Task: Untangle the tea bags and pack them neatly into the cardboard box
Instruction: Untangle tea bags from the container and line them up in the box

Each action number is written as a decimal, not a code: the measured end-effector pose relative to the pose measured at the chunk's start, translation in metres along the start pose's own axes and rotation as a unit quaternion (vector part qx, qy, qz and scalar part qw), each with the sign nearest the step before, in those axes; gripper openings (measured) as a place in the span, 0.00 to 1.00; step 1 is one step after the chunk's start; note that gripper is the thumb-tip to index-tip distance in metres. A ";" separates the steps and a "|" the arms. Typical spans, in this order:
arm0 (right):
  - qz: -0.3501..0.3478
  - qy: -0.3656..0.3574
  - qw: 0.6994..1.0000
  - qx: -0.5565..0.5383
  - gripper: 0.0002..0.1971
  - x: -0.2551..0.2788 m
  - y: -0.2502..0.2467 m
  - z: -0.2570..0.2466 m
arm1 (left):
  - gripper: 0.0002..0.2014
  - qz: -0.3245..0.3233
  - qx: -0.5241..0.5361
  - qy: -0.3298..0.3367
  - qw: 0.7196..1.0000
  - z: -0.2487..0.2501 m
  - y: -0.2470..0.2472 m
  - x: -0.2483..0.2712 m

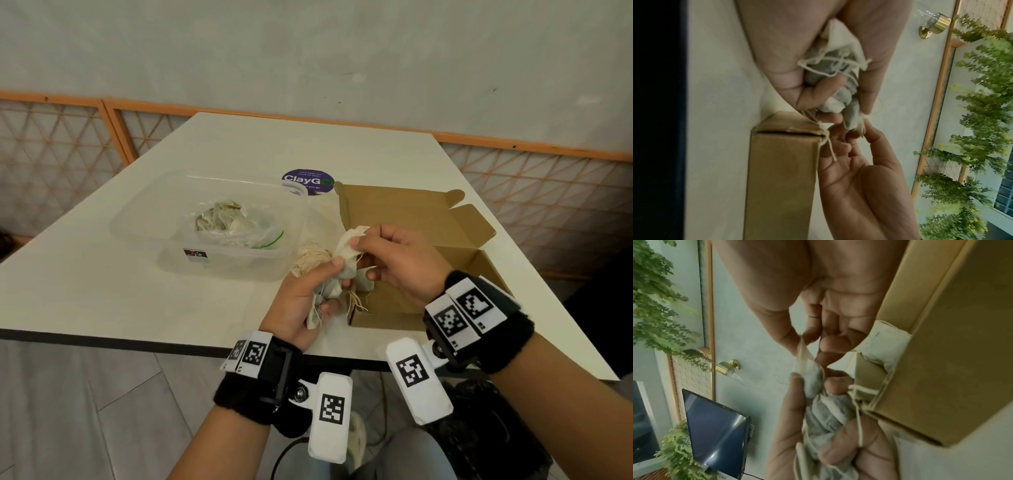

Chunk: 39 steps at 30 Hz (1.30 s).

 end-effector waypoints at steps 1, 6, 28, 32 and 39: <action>-0.012 -0.003 1.000 -0.003 0.05 0.000 0.003 0.001 | 0.17 0.004 -0.005 0.001 1.000 0.000 0.000 0.000; 0.049 -0.006 0.998 0.039 0.12 -0.001 -0.009 0.006 | 0.15 0.032 0.055 -0.024 0.998 -0.001 -0.002 0.000; -0.017 -0.048 0.961 0.271 0.03 0.001 0.013 -0.009 | 0.24 0.042 0.114 -0.059 0.991 -0.005 -0.011 -0.004; 0.023 -0.019 0.980 0.198 0.04 -0.004 -0.004 0.000 | 0.26 0.073 0.117 -0.047 0.989 -0.005 -0.019 -0.004; 0.027 0.003 0.999 -0.024 0.06 -0.001 -0.004 0.003 | 0.19 0.066 0.056 -0.013 0.996 -0.004 -0.017 -0.007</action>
Point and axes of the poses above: each hand's wrist, its own x-axis away from the middle knuckle, its own y-axis out of the palm, z = x × y, the point moved 8 cm from there along -x, towards the middle knuckle, and after that the axes turned 15 degrees about x, right-handed, at the moved point
